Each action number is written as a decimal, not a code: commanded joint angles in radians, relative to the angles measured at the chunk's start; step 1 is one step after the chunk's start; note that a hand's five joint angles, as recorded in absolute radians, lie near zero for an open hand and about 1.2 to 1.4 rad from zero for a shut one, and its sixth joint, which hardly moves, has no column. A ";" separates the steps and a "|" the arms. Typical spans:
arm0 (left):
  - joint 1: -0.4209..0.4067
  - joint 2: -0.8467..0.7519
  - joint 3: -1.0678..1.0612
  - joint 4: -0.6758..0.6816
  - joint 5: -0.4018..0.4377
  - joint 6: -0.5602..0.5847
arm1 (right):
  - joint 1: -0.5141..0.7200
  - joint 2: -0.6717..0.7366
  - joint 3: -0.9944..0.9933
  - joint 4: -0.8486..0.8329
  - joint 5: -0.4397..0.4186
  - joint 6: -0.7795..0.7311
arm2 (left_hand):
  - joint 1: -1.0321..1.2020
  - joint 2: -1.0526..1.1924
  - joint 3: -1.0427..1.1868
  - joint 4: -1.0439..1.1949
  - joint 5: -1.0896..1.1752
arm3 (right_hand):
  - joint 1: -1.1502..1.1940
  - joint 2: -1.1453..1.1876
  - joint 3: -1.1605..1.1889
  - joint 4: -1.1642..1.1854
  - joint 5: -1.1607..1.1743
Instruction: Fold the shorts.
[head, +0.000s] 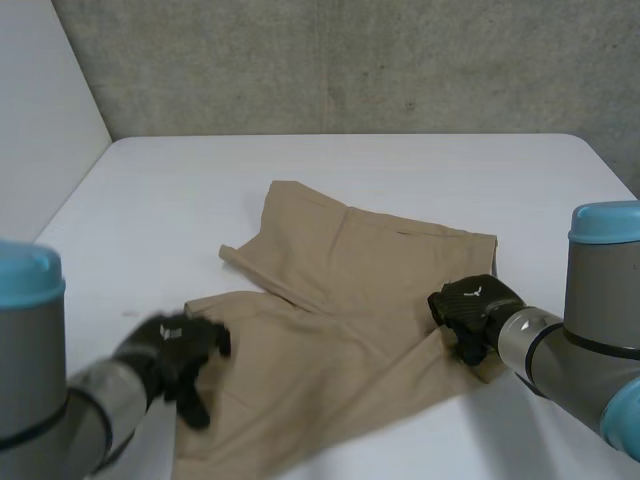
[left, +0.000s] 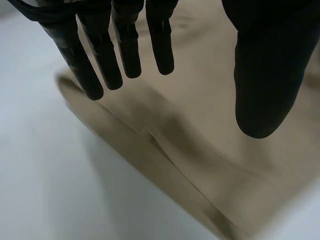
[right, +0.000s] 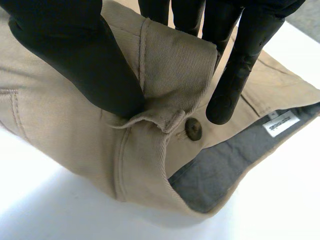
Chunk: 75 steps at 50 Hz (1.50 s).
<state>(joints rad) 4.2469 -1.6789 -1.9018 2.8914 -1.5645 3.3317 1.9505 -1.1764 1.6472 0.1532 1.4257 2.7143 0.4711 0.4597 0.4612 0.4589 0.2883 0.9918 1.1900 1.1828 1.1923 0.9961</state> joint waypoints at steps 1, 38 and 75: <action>-0.012 0.036 -0.105 0.006 0.012 -0.008 | -0.018 -0.002 0.003 -0.055 0.013 0.031 | 0.092 0.103 0.102 0.104 0.100 | 0.404 0.206 0.213 0.204 0.226; -0.065 -0.738 1.017 0.465 -0.091 0.402 | -0.024 0.152 -0.348 -0.313 0.187 -0.057 | 0.925 0.937 0.935 0.937 0.933 | 0.404 0.206 0.213 0.204 0.226; -0.065 -0.478 0.451 0.743 -0.020 0.216 | -0.102 0.100 -0.182 -0.101 0.099 0.123 | -0.297 -0.285 -0.287 -0.284 -0.288 | -0.745 -0.944 -0.936 -0.946 -0.924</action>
<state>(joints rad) 4.1783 -2.3058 -1.2451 3.7388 -1.5681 3.5621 1.9110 -1.0755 1.4118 -0.1285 1.5675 2.7270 0.1930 0.2019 0.2153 0.2062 0.0453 0.2057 0.2257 0.2152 0.2371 0.0721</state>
